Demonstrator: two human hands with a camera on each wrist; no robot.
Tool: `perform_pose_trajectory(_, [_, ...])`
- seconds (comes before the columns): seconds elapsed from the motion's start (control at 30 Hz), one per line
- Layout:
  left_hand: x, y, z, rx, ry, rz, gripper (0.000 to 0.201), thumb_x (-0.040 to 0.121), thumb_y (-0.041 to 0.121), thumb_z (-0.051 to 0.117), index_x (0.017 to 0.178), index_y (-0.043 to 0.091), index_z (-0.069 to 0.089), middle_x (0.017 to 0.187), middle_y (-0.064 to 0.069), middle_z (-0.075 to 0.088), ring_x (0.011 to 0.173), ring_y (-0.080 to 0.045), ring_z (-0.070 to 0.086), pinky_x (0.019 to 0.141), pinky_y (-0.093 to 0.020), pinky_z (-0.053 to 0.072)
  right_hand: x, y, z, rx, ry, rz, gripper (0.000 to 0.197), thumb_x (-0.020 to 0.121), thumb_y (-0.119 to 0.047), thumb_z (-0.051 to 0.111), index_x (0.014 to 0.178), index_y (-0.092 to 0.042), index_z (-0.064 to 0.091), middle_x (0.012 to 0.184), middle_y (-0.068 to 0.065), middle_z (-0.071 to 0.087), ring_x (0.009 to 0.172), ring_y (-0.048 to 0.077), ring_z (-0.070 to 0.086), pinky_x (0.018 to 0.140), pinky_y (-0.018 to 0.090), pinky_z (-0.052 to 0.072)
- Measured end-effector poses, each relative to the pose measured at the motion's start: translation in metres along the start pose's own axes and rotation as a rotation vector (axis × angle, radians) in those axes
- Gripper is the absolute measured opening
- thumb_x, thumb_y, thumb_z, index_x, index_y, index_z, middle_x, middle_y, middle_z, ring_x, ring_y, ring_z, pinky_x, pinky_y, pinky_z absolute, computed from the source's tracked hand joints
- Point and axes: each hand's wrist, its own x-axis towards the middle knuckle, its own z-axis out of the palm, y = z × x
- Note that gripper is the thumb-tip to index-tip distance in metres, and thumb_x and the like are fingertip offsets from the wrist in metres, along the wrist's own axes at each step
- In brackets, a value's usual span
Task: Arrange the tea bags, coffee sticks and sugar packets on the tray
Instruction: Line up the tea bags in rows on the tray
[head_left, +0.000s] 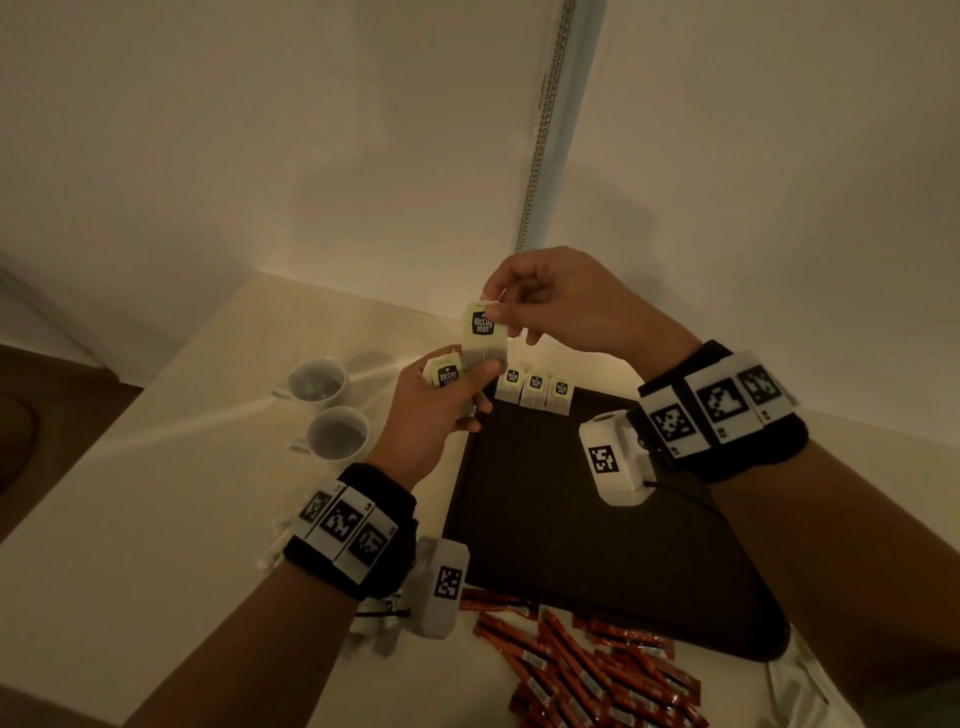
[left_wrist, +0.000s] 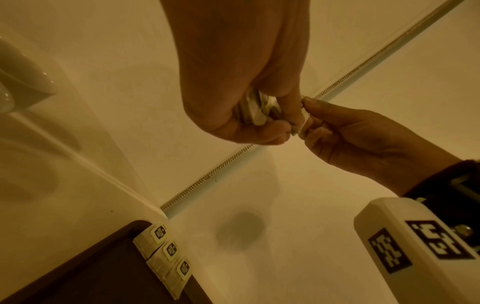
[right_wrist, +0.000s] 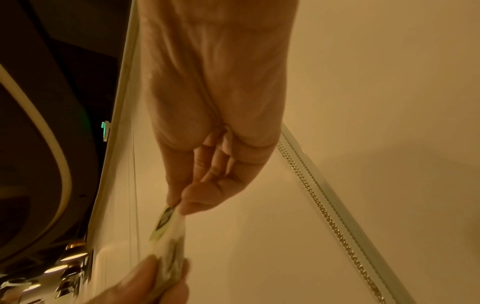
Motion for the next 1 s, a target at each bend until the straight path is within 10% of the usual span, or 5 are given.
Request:
perform_pose_trajectory(0.2, [0.004,-0.002,-0.006,0.02,0.017,-0.047,0.036,0.08,0.033,0.067,0.111,0.015,0.062,0.092,-0.003,0.072,0.063,-0.015,0.062,0.046,-0.023,0.046,0.003,0.011,0.0,0.042,0.032,0.005,0.002,0.086,-0.012,0.066,0.088,-0.013,0.065,0.079,-0.002,0.064,0.065,0.011,0.063,0.06,0.022,0.055])
perform_pose_trajectory(0.5, [0.015,0.003,-0.038,-0.269,-0.006,-0.216,0.068,0.095,0.061,0.015,0.104,0.012,0.062,0.082,-0.01,0.071,0.057,-0.02,0.065,0.041,-0.02,0.045,0.025,0.125,0.034,-0.175,0.013,0.287,0.016,0.087,-0.009,0.063,0.102,-0.007,0.067,0.099,0.007,0.067,0.077,0.009,0.059,0.062,0.008,0.044])
perform_pose_trajectory(0.7, [0.02,-0.005,-0.051,-0.265,-0.001,-0.216,0.071,0.094,0.062,0.012,0.103,0.011,0.062,0.079,-0.012,0.071,0.055,-0.021,0.065,0.039,-0.02,0.046,0.035,0.199,0.075,-0.224,0.006,0.461,0.017,0.085,-0.013,0.066,0.1,-0.005,0.065,0.107,0.011,0.066,0.096,0.024,0.062,0.087,0.034,0.052])
perform_pose_trajectory(1.0, [0.028,-0.018,-0.061,-0.205,0.076,-0.226,0.073,0.094,0.062,0.01,0.099,0.012,0.063,0.076,-0.012,0.07,0.053,-0.022,0.064,0.039,-0.02,0.045,0.052,0.229,0.084,-0.216,0.196,0.51,0.01,0.082,-0.011,0.068,0.092,-0.006,0.069,0.101,0.009,0.068,0.095,0.02,0.062,0.079,0.022,0.044])
